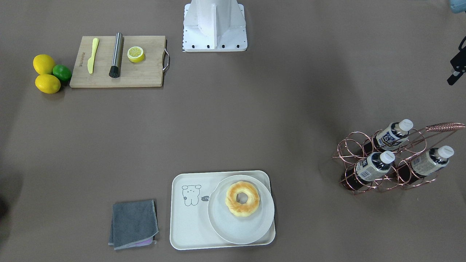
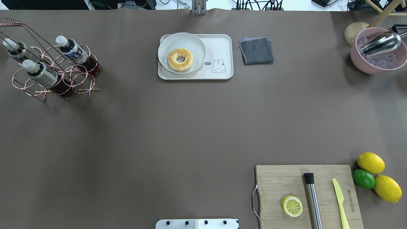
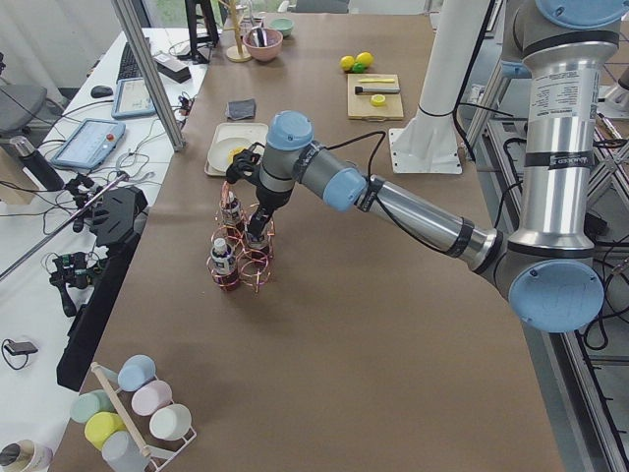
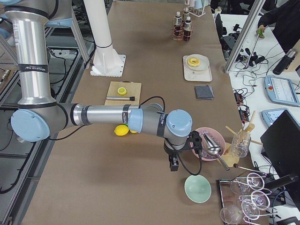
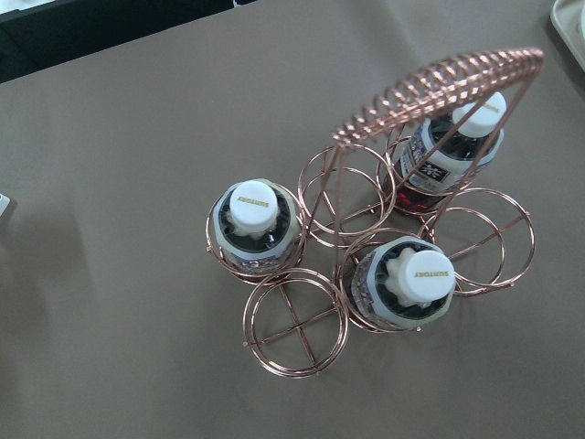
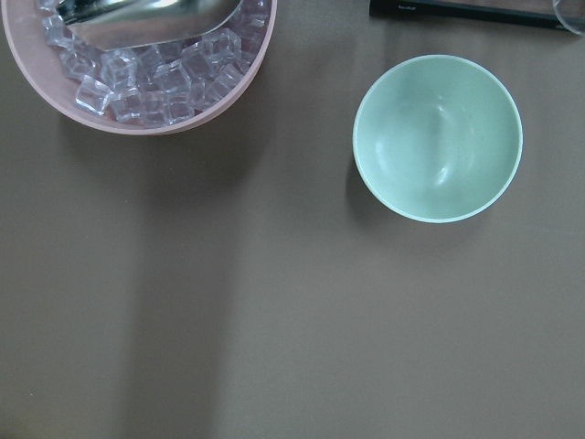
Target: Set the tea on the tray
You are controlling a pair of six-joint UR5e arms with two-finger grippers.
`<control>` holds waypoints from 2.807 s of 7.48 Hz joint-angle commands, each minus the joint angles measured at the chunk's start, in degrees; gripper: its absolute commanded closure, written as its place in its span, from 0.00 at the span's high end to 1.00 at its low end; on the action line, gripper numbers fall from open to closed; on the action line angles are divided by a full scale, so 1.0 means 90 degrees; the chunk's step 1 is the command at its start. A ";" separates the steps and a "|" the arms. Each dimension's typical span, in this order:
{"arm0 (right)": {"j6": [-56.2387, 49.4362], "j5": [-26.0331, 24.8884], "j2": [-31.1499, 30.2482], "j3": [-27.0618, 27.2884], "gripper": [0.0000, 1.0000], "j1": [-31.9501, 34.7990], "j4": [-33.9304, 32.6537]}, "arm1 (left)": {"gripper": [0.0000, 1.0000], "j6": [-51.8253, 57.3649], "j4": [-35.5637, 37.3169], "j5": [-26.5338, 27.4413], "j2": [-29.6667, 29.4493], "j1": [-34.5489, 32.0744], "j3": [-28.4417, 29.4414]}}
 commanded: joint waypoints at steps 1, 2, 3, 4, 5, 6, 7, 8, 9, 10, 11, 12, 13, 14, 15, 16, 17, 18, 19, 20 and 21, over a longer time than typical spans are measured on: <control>-0.0006 -0.0057 -0.0021 -0.0015 1.00 0.0001 0.0006 | 0.98 -0.1211 0.0139 0.0032 -0.0083 0.0416 -0.0313; -0.0015 -0.0057 -0.0041 -0.0015 1.00 0.0001 0.0006 | 0.98 -0.1809 0.0110 0.0516 -0.0054 0.0737 -0.0722; -0.0006 -0.0047 -0.0060 -0.0015 1.00 0.0001 -0.0004 | 0.98 -0.2009 0.0109 0.0937 0.0092 0.0944 -0.0929; -0.0006 -0.0037 -0.0099 -0.0015 1.00 0.0001 0.0005 | 0.98 -0.2049 0.0109 0.0941 0.0093 0.0946 -0.0863; 0.0004 -0.0047 -0.0090 -0.0024 1.00 0.0001 0.0006 | 0.98 -0.2224 0.0090 0.0980 0.0064 0.1052 -0.0872; 0.0004 -0.0037 -0.0080 -0.0024 1.00 0.0001 0.0006 | 0.98 -0.3009 0.0061 0.1405 0.0045 0.1411 -0.0872; 0.0004 -0.0037 -0.0070 -0.0015 1.00 0.0001 0.0006 | 0.98 -0.3539 0.0070 0.2086 -0.0159 0.1879 -0.0775; 0.0014 -0.0047 -0.0060 -0.0024 1.00 0.0001 0.0006 | 0.98 -0.3650 0.0070 0.2161 -0.0402 0.1932 -0.0446; 0.0014 -0.0037 -0.0060 -0.0015 1.00 0.0001 0.0006 | 0.98 -0.3584 0.0060 0.2152 -0.0588 0.1932 -0.0210; 0.0024 -0.0037 -0.0060 -0.0015 1.00 0.0001 0.0006 | 0.98 -0.3573 0.0041 0.2142 -0.0832 0.1932 0.0121; 0.0024 -0.0037 -0.0060 -0.0015 1.00 0.0001 0.0006 | 0.98 -0.3564 0.0031 0.2142 -0.1057 0.1932 0.0385; 0.0024 -0.0037 -0.0060 -0.0015 1.00 0.0001 0.0006 | 0.98 -0.3515 -0.0133 0.2142 -0.1040 0.1932 0.0533; 0.0024 -0.0037 -0.0051 -0.0024 1.00 0.0001 0.0006 | 0.98 -0.3476 -0.0435 0.2132 -0.0914 0.1922 0.0650; 0.0024 -0.0037 -0.0041 -0.0034 1.00 0.0001 0.0006 | 0.98 -0.3331 -0.0670 0.2132 -0.0874 0.1922 0.0806; 0.0024 -0.0037 -0.0041 -0.0034 1.00 0.0001 0.0006 | 0.97 -0.3116 -0.0759 0.2123 -0.0864 0.1922 0.0924; 0.0024 -0.0037 -0.0041 -0.0034 1.00 0.0001 0.0006 | 0.87 -0.3105 -0.0760 0.2123 -0.0873 0.1922 0.0915; 0.0024 -0.0047 -0.0041 -0.0034 1.00 0.0001 0.0006 | 0.69 -0.3095 -0.0760 0.1978 -0.0874 0.1922 0.0905; 0.0024 -0.0047 -0.0031 -0.0034 1.00 0.0001 0.0006 | 0.42 -0.3095 -0.0760 0.1705 -0.0864 0.1855 0.0896; 0.0024 -0.0037 -0.0031 -0.0034 1.00 0.0001 0.0006 | 0.19 -0.3085 -0.0760 0.1548 -0.0854 0.1767 0.0876; 0.0024 -0.0037 -0.0031 -0.0015 1.00 0.0001 0.0006 | 0.07 -0.3017 -0.0760 0.1440 -0.0844 0.1650 0.0866; 0.0024 -0.0037 -0.0031 -0.0005 1.00 0.0001 0.0006 | 0.00 -0.2630 -0.0750 0.1265 -0.0680 0.1407 0.0885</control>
